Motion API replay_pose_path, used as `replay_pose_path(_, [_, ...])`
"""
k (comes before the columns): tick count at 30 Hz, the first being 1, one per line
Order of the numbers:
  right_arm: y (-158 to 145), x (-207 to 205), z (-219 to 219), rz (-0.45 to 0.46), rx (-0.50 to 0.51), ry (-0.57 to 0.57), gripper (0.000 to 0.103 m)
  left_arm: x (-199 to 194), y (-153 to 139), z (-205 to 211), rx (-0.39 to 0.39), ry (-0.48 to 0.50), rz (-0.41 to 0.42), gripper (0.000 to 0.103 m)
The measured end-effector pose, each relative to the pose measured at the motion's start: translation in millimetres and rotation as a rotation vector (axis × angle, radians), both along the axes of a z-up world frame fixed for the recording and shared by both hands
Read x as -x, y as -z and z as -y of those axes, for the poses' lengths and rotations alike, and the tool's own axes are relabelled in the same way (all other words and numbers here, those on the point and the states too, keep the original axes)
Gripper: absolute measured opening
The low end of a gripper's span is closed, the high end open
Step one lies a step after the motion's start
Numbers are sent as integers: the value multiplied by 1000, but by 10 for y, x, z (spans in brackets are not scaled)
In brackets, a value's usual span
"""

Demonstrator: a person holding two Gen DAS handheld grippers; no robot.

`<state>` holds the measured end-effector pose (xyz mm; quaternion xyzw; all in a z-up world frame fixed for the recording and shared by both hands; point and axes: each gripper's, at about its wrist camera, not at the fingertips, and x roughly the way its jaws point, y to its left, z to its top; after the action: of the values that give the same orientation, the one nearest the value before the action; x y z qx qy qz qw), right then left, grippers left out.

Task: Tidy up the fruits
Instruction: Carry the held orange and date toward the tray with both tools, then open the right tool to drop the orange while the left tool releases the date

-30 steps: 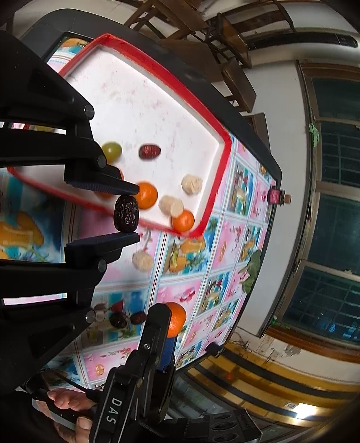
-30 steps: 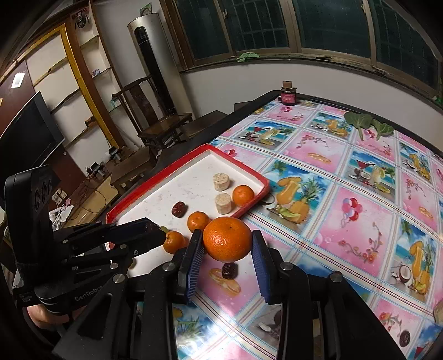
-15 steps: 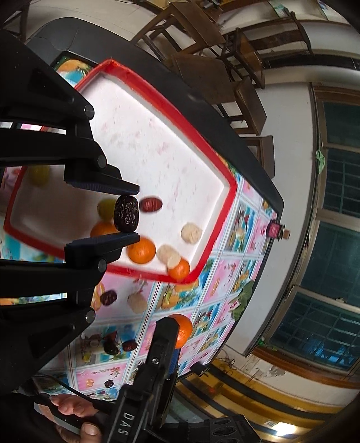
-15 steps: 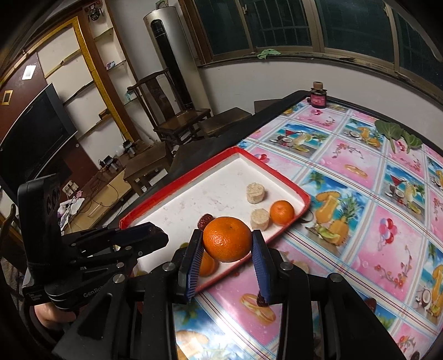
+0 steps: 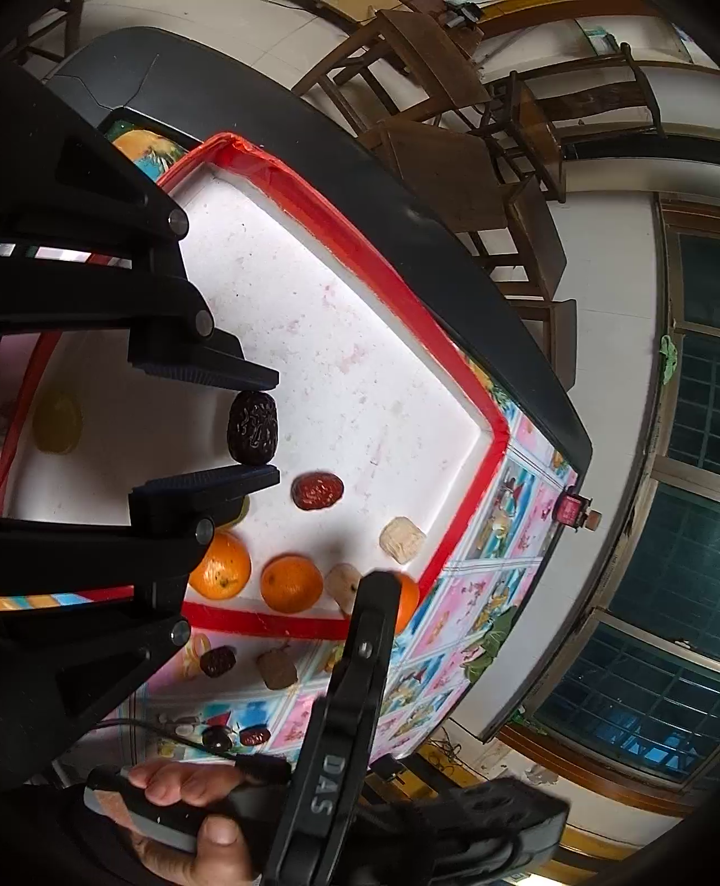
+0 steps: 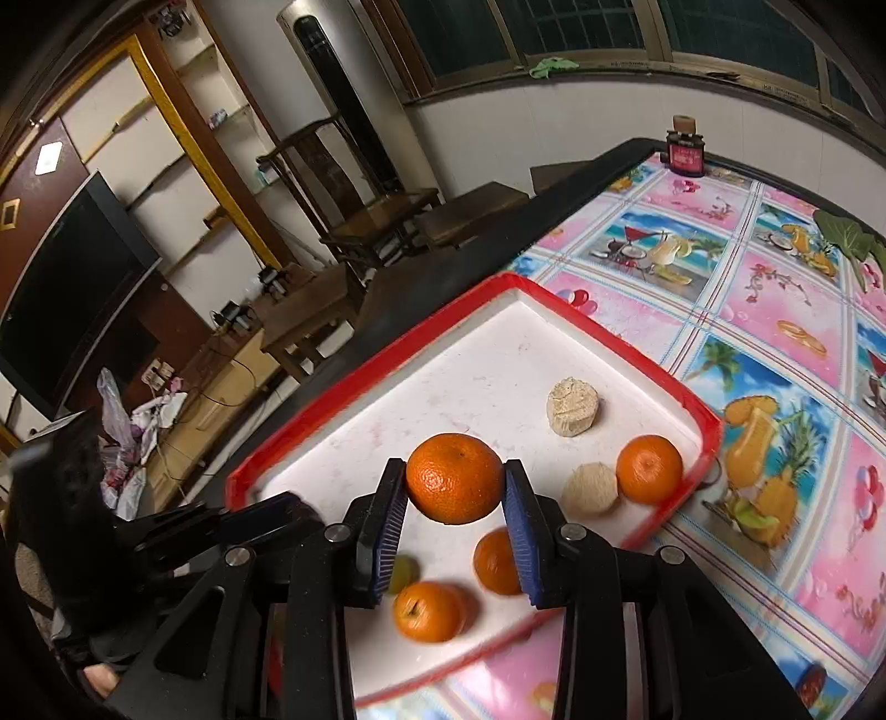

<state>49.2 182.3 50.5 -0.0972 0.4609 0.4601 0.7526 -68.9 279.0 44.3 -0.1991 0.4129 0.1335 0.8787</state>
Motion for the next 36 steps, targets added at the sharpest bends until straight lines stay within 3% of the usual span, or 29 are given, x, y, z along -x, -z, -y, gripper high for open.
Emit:
replay_pose_path(14, [390, -18, -205, 71, 124, -16, 35, -86, 162, -16, 13, 13, -43, 25])
replay_pose_path(30, [550, -38, -167, 60, 151, -6, 37, -116, 214, 0, 5, 7, -70, 25])
replay_pose_path(31, [542, -33, -164, 59, 149, -5, 38, -111, 216, -5, 6, 3, -70, 25])
replay_pose_path(33, [510, -32, -133, 55, 140, 8, 52, -92, 215, -14, 9, -7, -72, 25])
replay_pose_path(36, [421, -47, -67, 46, 99, 28, 55, -58, 198, -14, 11, -11, -65, 25])
